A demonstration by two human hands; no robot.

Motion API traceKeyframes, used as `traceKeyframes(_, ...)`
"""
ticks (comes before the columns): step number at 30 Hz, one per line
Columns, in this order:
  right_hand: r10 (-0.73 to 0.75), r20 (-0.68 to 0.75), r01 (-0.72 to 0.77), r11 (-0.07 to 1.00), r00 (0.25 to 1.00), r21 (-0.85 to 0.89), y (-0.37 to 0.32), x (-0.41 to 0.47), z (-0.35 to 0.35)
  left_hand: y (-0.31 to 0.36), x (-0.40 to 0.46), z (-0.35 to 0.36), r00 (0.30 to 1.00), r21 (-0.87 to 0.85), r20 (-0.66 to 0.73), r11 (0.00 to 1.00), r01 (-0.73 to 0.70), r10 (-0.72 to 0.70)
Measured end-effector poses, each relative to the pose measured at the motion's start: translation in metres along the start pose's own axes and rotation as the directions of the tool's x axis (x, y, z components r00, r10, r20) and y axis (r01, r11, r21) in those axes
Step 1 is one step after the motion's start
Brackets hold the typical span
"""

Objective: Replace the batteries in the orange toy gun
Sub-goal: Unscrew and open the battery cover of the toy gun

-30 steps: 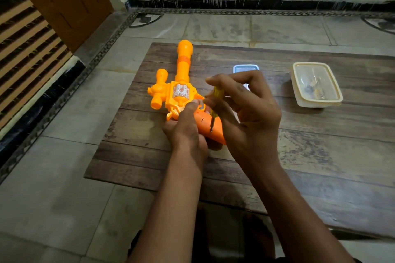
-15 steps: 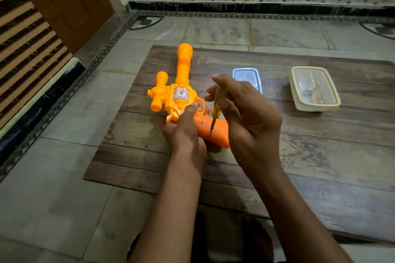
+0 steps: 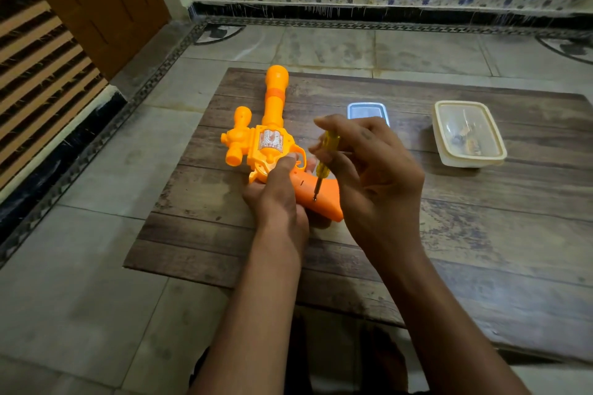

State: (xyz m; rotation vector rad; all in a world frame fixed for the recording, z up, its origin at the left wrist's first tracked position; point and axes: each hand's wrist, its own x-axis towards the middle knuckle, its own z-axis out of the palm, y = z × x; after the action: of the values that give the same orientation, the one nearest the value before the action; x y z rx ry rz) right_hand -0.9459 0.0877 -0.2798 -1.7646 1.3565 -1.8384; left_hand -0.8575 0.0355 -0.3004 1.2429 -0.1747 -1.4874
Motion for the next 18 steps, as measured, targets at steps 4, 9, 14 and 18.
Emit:
traceKeyframes(4,0.006,0.025,-0.008,0.999,1.000,0.046,-0.0005,-0.0017,-0.0012,-0.0005,0.0008,0.0002,1.000,0.010,0.010,1.000,-0.013,0.013)
traceKeyframes(9,-0.002,0.002,0.002,0.999,1.000,0.035,0.0026,0.0000,-0.0007,-0.0003,0.0031,-0.0002,1.000,0.033,-0.009,0.999,-0.012,0.013)
traceKeyframes(14,0.018,0.032,-0.020,0.998,0.999,0.066,0.0024,-0.0022,-0.0011,-0.0003,0.0029,0.0009,1.000,0.012,-0.003,1.000,-0.017,0.017)
traceKeyframes(18,0.007,-0.009,-0.007,1.000,1.000,0.003,0.0042,0.0000,-0.0004,0.0002,0.0037,-0.0012,1.000,0.056,-0.012,0.998,-0.012,0.013)
